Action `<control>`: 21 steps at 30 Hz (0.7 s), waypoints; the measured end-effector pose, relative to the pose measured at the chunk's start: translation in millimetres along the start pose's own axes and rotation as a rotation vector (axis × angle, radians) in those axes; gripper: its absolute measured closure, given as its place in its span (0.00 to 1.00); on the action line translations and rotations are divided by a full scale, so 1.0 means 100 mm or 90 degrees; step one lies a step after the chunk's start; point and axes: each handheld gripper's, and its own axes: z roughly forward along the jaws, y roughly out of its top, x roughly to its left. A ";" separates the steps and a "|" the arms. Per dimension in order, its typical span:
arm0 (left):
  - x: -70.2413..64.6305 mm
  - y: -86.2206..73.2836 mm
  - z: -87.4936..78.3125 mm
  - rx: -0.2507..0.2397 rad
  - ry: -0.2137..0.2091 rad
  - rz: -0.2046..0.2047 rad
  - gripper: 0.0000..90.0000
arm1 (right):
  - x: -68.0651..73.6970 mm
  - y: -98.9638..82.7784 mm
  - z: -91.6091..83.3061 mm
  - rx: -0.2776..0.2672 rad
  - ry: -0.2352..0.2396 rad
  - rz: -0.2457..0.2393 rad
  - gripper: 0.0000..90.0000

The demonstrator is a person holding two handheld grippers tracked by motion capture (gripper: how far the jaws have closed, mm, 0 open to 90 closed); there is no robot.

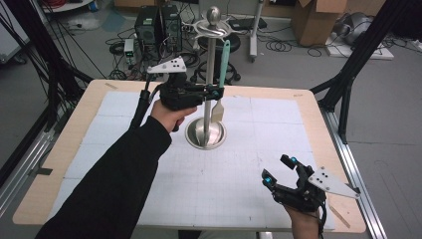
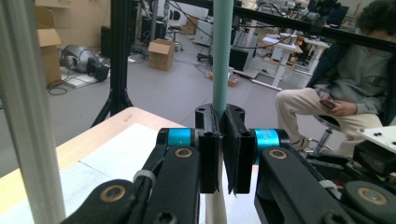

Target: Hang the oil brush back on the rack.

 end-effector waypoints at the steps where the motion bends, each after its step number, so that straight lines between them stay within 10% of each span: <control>1: 0.01 0.00 0.00 0.001 0.001 -0.001 0.94 | 0.00 0.00 0.00 0.000 0.000 0.001 0.21; 21: 0.08 -0.05 0.04 0.004 0.012 -0.004 0.93 | 0.02 0.00 0.00 -0.003 0.005 0.003 0.21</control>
